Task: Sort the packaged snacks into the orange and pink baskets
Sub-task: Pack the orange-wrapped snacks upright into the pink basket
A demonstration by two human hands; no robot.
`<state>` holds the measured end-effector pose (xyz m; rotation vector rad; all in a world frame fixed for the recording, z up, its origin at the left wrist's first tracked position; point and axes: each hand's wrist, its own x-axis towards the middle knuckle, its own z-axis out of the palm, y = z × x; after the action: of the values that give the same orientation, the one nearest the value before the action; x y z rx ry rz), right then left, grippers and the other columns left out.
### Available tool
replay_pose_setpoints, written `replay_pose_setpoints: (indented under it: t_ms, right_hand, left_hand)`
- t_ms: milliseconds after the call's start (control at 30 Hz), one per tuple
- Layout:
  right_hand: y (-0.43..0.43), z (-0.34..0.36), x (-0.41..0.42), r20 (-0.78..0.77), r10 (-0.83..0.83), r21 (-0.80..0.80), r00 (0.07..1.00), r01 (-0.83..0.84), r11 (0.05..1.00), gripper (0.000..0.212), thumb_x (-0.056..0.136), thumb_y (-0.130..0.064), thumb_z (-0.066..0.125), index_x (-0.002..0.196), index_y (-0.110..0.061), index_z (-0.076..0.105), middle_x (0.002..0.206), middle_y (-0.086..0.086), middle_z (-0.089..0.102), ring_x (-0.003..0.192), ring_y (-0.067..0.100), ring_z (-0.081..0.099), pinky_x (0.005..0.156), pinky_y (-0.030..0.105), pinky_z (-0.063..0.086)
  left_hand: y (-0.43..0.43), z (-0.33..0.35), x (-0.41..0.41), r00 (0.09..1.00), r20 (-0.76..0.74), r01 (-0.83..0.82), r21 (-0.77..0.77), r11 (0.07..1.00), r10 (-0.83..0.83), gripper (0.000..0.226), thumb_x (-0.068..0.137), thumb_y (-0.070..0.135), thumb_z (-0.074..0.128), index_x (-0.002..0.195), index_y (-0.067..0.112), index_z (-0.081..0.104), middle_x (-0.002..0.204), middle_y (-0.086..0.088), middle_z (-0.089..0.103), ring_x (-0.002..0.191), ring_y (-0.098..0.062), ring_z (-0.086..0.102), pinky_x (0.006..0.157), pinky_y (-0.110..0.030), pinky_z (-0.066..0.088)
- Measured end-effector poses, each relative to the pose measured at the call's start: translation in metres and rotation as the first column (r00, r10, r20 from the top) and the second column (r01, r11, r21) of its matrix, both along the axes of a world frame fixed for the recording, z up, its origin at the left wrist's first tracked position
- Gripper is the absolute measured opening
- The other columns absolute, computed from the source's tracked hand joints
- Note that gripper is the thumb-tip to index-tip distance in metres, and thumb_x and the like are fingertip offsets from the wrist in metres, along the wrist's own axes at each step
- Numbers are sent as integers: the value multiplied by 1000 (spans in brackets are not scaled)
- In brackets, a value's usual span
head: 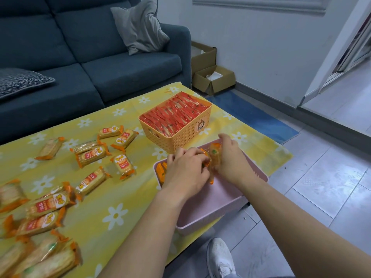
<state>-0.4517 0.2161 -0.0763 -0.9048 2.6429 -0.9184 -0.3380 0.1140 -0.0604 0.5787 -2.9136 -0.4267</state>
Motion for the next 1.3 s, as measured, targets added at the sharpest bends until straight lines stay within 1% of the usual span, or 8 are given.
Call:
replay_pose_setpoints:
  t_ms: [167,400,567,700,800,967,1133,1300]
  right_hand:
    - [3,-1,-2,5,-50,160,999,49,986,57,60,-21,87,100,-15,46,98,8,64,92,31,61,67,39,48]
    - [7,5,-3,15,9,71,1000,-10,997,17,80,-13,67,93,-14,56,90,8,69,87,30,65,71,39,53]
    - [9,7,6,47,-3,26,999,2,1000,20,83,-14,68,86,-21,50,91,7,68,87,30,65,77,46,55]
    - [11,28,15,-19,-16,157,1000,19,987,13,85,-12,62,98,-12,60,97,14,69,93,33,63,75,38,53]
    - [8,53,27,-160,-64,189,985,95,977,39,81,1,55,119,-6,59,112,15,64,105,36,61,81,41,54]
    - [-35,83,80,-267,68,-45,961,-83,996,36,86,-8,61,121,-18,63,115,2,62,105,23,59,85,42,54]
    - [-115,59,145,-16,370,2,929,-370,929,40,89,-9,56,129,-11,62,126,12,65,120,30,57,97,34,45]
    - [-194,12,159,104,329,150,939,-342,928,46,90,-8,49,136,-3,47,140,23,45,139,37,37,110,42,40]
  left_hand:
    - [2,1,0,1000,9,11,-4,1000,-11,34,96,39,51,128,36,64,142,18,50,129,-18,38,103,-42,29]
    - [0,3,6,999,31,26,-6,1000,-26,40,95,37,52,134,37,61,153,16,44,139,-17,38,109,-40,27]
    - [-4,5,16,997,28,75,75,994,-78,49,92,35,57,141,35,56,160,11,38,147,-12,34,117,-38,32]
    - [-8,9,28,996,4,93,90,992,-94,59,92,30,59,150,30,46,164,6,33,150,-15,28,121,-38,25]
    - [-15,18,43,996,-93,21,116,993,-10,53,92,31,57,144,32,53,157,10,43,143,-16,39,117,-38,33]
    - [-56,23,87,928,-225,-286,84,954,298,28,92,25,57,116,31,69,125,8,64,115,-20,60,91,-38,49]
    - [-126,-2,149,831,-16,-556,-35,830,556,47,89,20,59,134,34,58,138,2,58,127,-26,54,97,-40,44]
    - [-170,-39,178,828,235,-509,-67,858,509,70,92,15,56,155,27,29,154,-2,44,139,-29,45,112,-42,37]
